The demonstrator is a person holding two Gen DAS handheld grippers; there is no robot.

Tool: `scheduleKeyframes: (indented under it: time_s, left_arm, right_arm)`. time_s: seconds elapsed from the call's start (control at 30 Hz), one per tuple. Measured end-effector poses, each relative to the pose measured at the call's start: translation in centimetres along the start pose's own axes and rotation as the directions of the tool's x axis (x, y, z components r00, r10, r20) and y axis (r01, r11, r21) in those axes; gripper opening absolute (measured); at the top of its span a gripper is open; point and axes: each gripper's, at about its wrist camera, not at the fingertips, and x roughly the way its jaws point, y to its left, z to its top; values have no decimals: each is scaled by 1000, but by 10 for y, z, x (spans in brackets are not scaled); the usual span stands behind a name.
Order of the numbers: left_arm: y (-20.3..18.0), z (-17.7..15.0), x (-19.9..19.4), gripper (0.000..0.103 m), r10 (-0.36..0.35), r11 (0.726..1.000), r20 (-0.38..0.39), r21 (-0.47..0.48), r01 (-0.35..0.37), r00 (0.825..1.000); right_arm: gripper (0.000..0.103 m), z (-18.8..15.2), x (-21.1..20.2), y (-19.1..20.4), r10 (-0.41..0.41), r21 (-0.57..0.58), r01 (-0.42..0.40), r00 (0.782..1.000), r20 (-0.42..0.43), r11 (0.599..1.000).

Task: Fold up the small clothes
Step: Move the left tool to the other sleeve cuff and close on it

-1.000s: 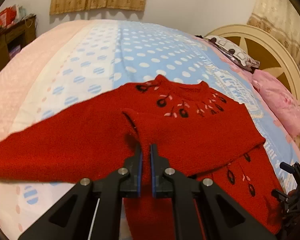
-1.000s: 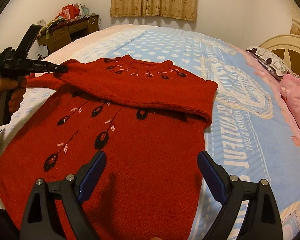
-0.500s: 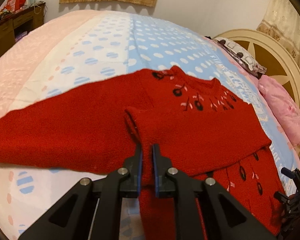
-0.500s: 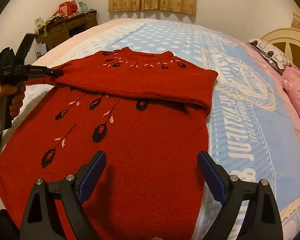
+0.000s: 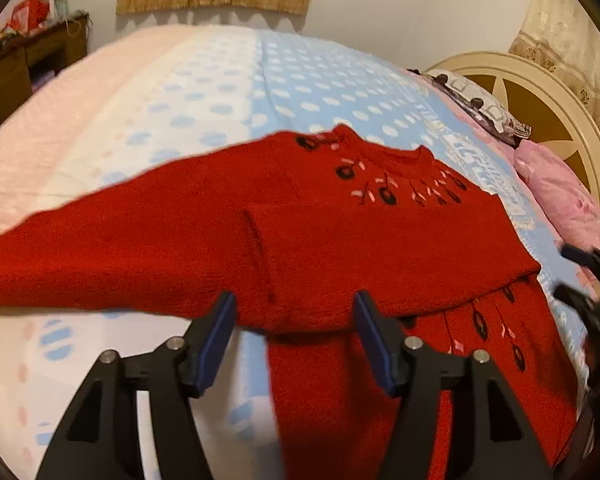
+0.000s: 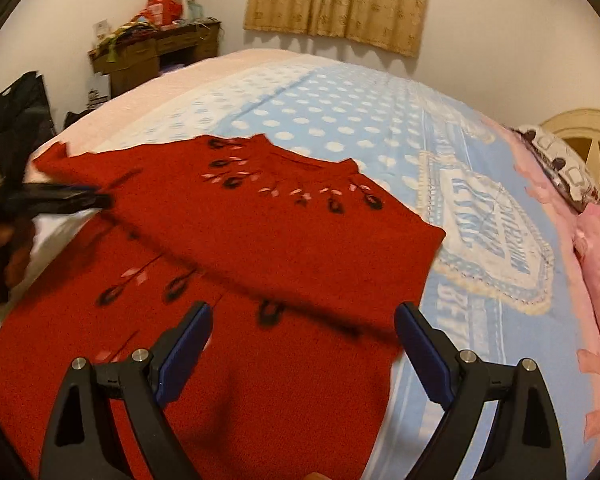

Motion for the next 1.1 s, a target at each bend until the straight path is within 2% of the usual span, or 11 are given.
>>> scheduleKeyframes:
  time_s: [0.1,0.17,0.3,0.4,0.47,0.53,0.6,0.77,0.83,0.9,1.1]
  left_arm:
    - [13,-4,-18,82,56,998,32,9,-56,998]
    - [30,-7,-30,84,109,994,47,0,-109,993]
    - [82,-14,-52,84,252,967,62,-36,-251,966]
    - [137,-17,-67,84,409,910,55,-99,-402,911]
    - [168,-18,-76,84,463,878,49,-161,-451,885]
    - [201,-20,-86,84,533,827,41,-235,-510,845]
    - [226,-20,-92,84,568,790,19,-294,-539,823]
    - [266,-19,-95,84,582,739,-8,-411,-534,813]
    - [273,-13,-88,84,567,741,-18,-426,-519,824]
    - [279,-8,-84,84,564,735,-19,-444,-512,826]
    - [286,2,-75,83,582,718,-30,-450,-531,813]
  right_arm:
    - [92,0,37,-21,20,81,-13,996,-90,997]
    - [92,-9,57,-31,32,122,-13,987,-157,992]
    - [92,-21,61,-33,34,125,-16,990,-140,992]
    - [93,-22,59,-35,30,138,-11,990,-135,990]
    - [93,-24,60,-34,21,136,-2,990,-136,991]
    - [93,-23,61,-33,13,129,5,991,-137,992]
    - [93,-23,63,-34,11,130,7,990,-140,992]
    - [95,-24,65,-35,4,134,15,990,-140,991]
    - [95,-25,65,-34,1,133,17,990,-140,991]
    - [95,-25,65,-34,1,134,18,990,-140,991]
    - [96,-26,65,-33,-3,132,22,990,-140,991]
